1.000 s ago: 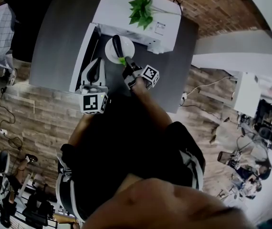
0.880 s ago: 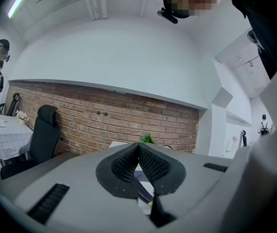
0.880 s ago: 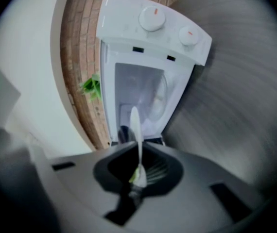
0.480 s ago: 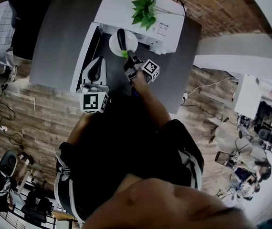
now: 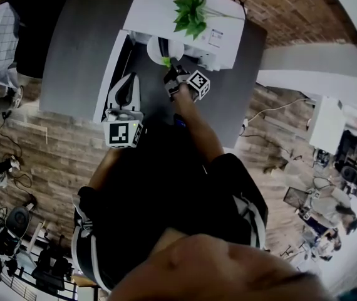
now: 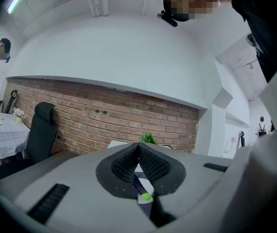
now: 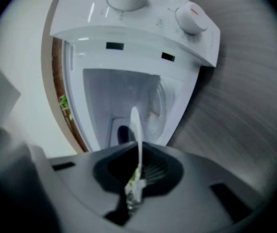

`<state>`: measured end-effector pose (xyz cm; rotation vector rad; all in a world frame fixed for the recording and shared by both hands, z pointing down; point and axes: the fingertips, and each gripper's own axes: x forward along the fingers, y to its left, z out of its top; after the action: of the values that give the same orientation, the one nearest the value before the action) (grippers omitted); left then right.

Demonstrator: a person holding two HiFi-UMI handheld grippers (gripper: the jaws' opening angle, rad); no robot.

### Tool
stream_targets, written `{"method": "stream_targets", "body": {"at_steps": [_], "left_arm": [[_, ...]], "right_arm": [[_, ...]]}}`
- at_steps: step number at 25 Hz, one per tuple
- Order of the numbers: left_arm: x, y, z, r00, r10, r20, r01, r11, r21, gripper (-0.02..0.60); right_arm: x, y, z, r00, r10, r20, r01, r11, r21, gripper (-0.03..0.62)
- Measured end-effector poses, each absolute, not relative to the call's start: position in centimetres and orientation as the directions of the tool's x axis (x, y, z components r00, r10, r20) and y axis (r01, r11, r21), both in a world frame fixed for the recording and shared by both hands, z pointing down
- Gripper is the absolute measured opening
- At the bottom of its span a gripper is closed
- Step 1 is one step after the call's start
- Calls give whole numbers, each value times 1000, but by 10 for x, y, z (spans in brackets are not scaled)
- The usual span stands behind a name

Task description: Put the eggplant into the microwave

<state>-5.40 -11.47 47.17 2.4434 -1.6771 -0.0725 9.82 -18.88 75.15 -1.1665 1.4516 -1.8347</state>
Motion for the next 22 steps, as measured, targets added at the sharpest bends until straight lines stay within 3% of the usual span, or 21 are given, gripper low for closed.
{"method": "stream_targets", "body": {"at_steps": [22], "left_arm": [[-55, -140, 485, 386, -918, 92, -911, -363, 196, 35]], "right_arm": [[101, -254, 788, -416, -853, 314, -89, -306, -948, 38]]}}
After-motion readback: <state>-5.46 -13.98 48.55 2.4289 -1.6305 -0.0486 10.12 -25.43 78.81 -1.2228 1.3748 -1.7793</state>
